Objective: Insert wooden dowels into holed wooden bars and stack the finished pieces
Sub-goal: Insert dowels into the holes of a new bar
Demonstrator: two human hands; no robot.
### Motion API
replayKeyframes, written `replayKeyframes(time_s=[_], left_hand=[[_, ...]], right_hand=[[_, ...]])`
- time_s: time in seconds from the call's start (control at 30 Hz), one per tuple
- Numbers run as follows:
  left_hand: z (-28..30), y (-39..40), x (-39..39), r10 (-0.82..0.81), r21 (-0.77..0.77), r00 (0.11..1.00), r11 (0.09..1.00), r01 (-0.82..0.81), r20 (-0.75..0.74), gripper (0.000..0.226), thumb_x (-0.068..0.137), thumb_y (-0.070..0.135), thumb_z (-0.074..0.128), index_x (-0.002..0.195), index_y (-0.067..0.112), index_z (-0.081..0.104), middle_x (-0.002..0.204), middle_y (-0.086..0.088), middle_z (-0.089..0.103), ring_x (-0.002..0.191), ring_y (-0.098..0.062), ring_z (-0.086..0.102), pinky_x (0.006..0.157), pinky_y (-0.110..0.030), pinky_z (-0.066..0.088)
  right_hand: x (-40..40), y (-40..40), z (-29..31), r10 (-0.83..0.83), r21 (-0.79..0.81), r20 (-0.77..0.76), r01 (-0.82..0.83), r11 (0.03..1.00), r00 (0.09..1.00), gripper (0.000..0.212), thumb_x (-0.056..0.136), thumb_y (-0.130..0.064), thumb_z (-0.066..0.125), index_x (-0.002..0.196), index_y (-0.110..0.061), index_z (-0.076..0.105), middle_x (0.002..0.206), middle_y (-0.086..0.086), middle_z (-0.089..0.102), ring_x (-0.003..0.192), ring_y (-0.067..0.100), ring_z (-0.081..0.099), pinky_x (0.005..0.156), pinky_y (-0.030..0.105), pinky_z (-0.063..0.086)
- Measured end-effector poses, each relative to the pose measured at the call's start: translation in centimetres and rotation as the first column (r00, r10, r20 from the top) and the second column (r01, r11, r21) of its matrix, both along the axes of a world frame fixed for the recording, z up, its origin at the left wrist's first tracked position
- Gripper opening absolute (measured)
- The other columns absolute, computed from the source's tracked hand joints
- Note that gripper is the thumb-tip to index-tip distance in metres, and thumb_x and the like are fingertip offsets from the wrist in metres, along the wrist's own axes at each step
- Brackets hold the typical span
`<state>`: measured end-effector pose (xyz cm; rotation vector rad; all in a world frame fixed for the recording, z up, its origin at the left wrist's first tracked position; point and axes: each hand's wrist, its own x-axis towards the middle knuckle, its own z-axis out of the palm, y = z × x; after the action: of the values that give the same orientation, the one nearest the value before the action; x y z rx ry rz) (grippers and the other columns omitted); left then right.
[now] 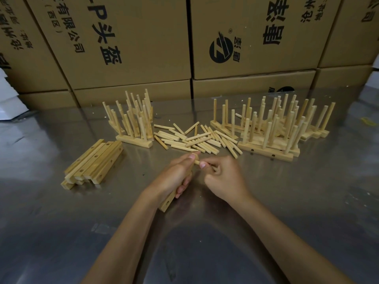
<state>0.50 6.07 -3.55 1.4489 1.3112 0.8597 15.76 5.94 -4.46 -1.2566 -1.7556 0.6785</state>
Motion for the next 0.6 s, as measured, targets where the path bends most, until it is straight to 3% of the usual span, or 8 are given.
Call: replayKeyframes(time_s=[0.1, 0.17, 0.3, 0.43, 0.6], left_hand=[[0.0, 0.0, -0.1, -0.005, 0.000, 1.000, 1.000, 0.005, 0.010, 0.040, 0.108, 0.043, 0.034, 0.145, 0.037, 0.047, 0.054, 0.001, 0.041, 0.039, -0.010, 0.035, 0.038, -0.023, 0.032], [0.0, 0.1, -0.1, -0.017, -0.008, 0.999, 1.000, 0.017, 0.033, 0.040, 0.108, 0.043, 0.034, 0.145, 0.037, 0.046, 0.055, 0.000, 0.040, 0.040, -0.011, 0.034, 0.037, -0.023, 0.031], [0.3, 0.0, -0.3, -0.036, -0.020, 0.995, 0.999, 0.038, 0.093, 0.039, 0.108, 0.042, 0.035, 0.145, 0.037, 0.047, 0.055, 0.000, 0.040, 0.040, -0.011, 0.032, 0.035, -0.021, 0.031], [0.4, -0.3, -0.3, -0.057, -0.001, 0.993, 0.998, 0.057, 0.104, 0.038, 0.107, 0.042, 0.036, 0.144, 0.039, 0.047, 0.053, 0.003, 0.042, 0.041, -0.011, 0.031, 0.036, -0.021, 0.029], [0.7, -0.4, -0.3, -0.067, -0.019, 0.989, 0.997, 0.071, 0.130, 0.039, 0.107, 0.043, 0.037, 0.144, 0.042, 0.047, 0.055, 0.003, 0.042, 0.042, -0.012, 0.031, 0.037, -0.023, 0.028]], right_hand=[[0.2, 0.2, 0.3, 0.008, -0.095, -0.140, -0.022, 0.995, 0.990, 0.021, 0.092, -0.010, 0.059, 0.080, -0.010, 0.076, 0.046, -0.006, 0.051, 0.045, 0.001, 0.038, 0.049, 0.019, 0.029], [0.3, 0.2, 0.4, -0.010, -0.141, -0.198, -0.019, 0.990, 0.980, 0.023, 0.093, -0.009, 0.059, 0.080, -0.012, 0.078, 0.041, -0.016, 0.041, 0.038, 0.001, 0.035, 0.042, 0.011, 0.024], [0.1, 0.0, 1.0, -0.008, -0.254, -0.292, -0.069, 0.965, 0.956, 0.030, 0.097, -0.015, 0.057, 0.077, -0.023, 0.079, 0.049, -0.008, 0.046, 0.041, 0.001, 0.035, 0.044, 0.013, 0.032], [0.2, 0.1, 1.3, -0.102, -0.475, -0.408, -0.116, 0.872, 0.907, 0.028, 0.099, -0.024, 0.057, 0.084, -0.013, 0.078, 0.047, -0.010, 0.031, 0.038, 0.006, 0.023, 0.038, 0.017, 0.020], [0.6, 0.2, 1.6, -0.088, -0.537, -0.475, -0.209, 0.817, 0.876, 0.024, 0.099, -0.021, 0.057, 0.091, -0.008, 0.077, 0.048, -0.010, 0.027, 0.037, 0.006, 0.020, 0.036, 0.016, 0.018]])
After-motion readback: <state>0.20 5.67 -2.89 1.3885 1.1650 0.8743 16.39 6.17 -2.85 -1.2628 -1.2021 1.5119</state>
